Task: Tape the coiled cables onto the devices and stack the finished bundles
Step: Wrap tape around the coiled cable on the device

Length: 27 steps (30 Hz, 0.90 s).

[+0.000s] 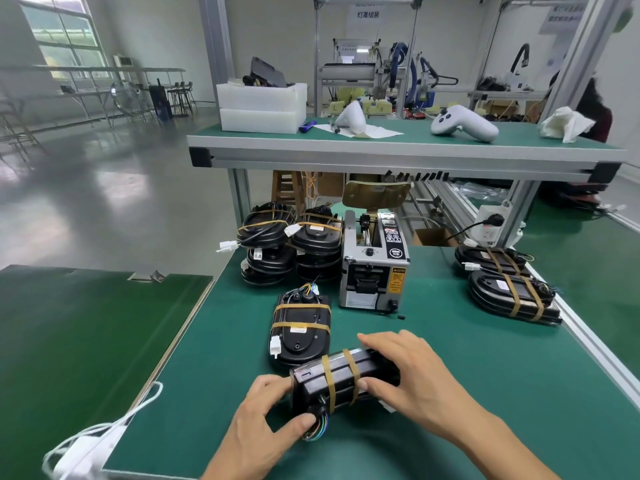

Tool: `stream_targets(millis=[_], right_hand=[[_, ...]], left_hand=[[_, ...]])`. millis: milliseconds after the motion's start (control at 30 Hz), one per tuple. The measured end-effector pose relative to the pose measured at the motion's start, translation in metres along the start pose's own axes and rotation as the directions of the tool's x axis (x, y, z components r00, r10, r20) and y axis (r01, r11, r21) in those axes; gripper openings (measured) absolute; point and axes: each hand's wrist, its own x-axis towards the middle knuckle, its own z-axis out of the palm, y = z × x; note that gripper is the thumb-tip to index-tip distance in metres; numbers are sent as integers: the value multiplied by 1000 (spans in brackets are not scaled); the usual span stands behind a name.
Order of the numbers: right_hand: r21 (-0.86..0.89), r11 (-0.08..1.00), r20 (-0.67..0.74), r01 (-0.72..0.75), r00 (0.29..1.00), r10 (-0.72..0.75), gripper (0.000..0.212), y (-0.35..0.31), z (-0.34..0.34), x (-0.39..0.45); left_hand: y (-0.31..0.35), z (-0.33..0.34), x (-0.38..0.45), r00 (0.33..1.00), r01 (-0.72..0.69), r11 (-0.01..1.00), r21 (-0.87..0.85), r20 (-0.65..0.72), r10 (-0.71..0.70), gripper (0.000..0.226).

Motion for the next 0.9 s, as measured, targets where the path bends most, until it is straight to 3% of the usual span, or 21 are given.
stream_targets(millis=[300, 400, 467, 533, 733, 900], right_hand=[[94, 995, -34, -16, 999, 20, 63, -4, -1, -10], [336, 931, -68, -140, 983, 172, 44, -4, -10, -6], [471, 862, -177, -187, 938, 299, 18, -2, -14, 7], [569, 793, -241, -218, 878, 414, 8, 0, -16, 25], [641, 669, -221, -377, 744, 631, 20, 6, -8, 97], [693, 503, -166, -517, 564, 809, 17, 15, 2, 137]], left_hand=[[-4, -2, -2, 996, 28, 1000, 2, 80, -28, 58], [-3, -2, -3, 996, 36, 999, -1, 82, -36, 61], [-2, -2, -2, 996, 34, 999, 4, 86, -34, 63], [-2, -2, -1, 996, 21, 1000, 8, 86, -21, 60], [3, -3, 2, 997, -29, 1000, -9, 67, 30, 62], [5, -3, 3, 995, -78, 997, -16, 54, 79, 49]])
